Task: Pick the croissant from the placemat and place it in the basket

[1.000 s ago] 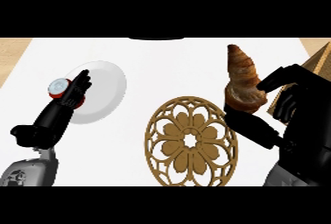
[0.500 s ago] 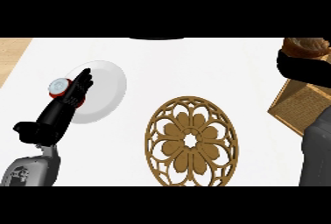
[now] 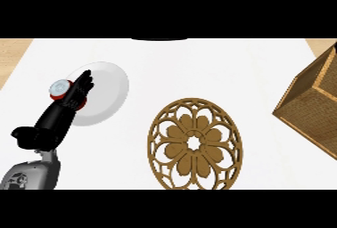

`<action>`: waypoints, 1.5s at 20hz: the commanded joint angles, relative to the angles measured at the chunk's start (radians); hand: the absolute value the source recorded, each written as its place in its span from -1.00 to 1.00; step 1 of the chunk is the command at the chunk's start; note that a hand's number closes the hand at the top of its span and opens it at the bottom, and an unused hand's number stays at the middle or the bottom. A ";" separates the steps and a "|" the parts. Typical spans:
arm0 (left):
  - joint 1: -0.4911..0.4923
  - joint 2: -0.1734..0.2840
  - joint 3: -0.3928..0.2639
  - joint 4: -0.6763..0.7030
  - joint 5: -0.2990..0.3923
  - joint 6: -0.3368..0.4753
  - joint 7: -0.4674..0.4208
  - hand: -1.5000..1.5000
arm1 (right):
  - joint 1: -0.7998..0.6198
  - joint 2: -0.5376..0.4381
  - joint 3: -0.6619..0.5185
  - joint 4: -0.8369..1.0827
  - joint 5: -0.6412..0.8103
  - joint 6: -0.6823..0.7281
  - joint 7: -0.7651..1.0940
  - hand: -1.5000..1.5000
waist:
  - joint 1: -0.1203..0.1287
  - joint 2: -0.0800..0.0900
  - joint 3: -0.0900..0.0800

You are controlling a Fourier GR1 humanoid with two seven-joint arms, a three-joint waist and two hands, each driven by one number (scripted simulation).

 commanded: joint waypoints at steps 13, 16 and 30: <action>0.047 0.022 0.032 -0.046 0.034 -0.046 0.001 0.00 | 0.251 -0.066 -0.136 0.243 -0.185 -0.291 -0.403 1.00 | 0.003 -0.001 0.000; 0.040 -0.007 0.009 -0.014 -0.003 -0.018 -0.020 0.00 | 0.186 -0.155 -0.179 0.402 -0.247 -0.313 -0.487 1.00 | 0.004 0.001 0.000; 0.039 -0.011 0.013 0.001 -0.024 -0.012 -0.050 0.00 | 0.143 -0.249 -0.221 0.564 -0.445 -0.425 -0.672 -1.00 | 0.004 0.000 0.000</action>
